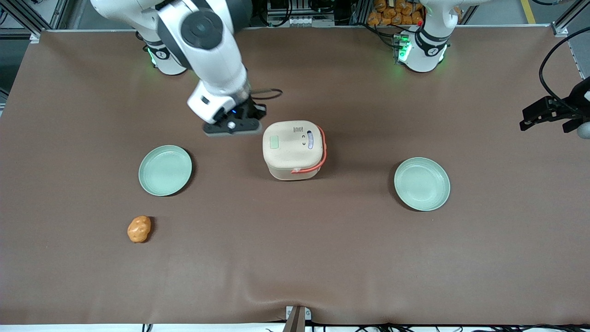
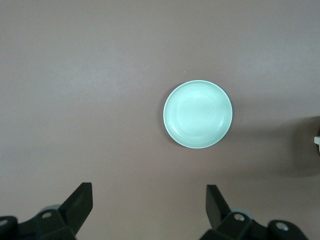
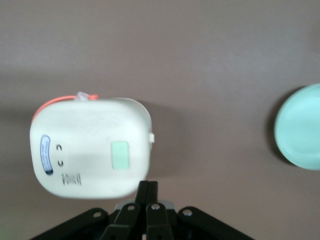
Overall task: Press rice cooker button with right arm
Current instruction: 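Lower the closed right gripper onto the cooker's lid button and press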
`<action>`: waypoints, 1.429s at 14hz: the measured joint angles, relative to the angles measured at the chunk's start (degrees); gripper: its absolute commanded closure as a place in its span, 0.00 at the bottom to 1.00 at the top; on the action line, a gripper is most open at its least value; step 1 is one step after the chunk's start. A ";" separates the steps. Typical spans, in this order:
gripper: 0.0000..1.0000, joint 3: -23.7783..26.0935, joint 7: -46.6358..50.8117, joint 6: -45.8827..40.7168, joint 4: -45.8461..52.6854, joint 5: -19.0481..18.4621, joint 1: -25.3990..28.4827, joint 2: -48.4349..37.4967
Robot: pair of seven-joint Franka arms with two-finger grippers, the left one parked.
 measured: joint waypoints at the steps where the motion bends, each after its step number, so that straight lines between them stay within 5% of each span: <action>1: 1.00 -0.02 0.00 1.76 0.01 -0.12 0.51 1.19; 20: 1.00 -0.11 1.34 7.50 -1.80 -2.81 5.41 9.80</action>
